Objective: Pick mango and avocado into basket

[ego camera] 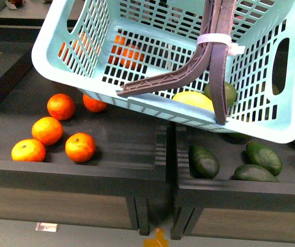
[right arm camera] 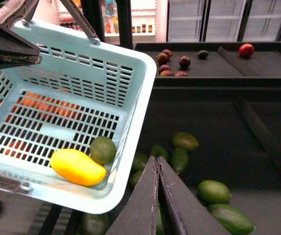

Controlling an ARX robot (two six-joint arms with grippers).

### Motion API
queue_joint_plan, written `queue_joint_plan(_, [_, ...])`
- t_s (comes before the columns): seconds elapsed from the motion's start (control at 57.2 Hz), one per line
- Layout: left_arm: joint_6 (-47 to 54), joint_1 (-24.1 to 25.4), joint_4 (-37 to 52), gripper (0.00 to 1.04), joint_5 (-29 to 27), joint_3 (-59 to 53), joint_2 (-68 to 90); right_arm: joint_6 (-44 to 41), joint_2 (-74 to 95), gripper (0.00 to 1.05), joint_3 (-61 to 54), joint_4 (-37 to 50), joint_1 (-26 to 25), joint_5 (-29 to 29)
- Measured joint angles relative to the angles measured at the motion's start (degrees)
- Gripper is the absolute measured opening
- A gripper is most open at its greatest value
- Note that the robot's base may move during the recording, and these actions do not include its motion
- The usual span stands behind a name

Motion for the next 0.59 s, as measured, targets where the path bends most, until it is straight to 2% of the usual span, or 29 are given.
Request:
queue_joint_plan(0.279, [0.0, 0.0, 0.0, 0.11, 0.0, 0.0, 0.0, 0.0, -5.5, 0.02, 0.0, -5.4, 0.0, 0.1])
queue_joint_plan(0.384, [0.0, 0.0, 0.0, 0.11, 0.0, 0.0, 0.0, 0.0, -13.3, 0.02, 0.0, -14.8, 0.0, 0.1])
queue_joint_plan(0.594, [0.0, -0.1, 0.0, 0.11, 0.0, 0.0, 0.0, 0.0, -15.3, 0.02, 0.0, -15.5, 0.0, 0.1])
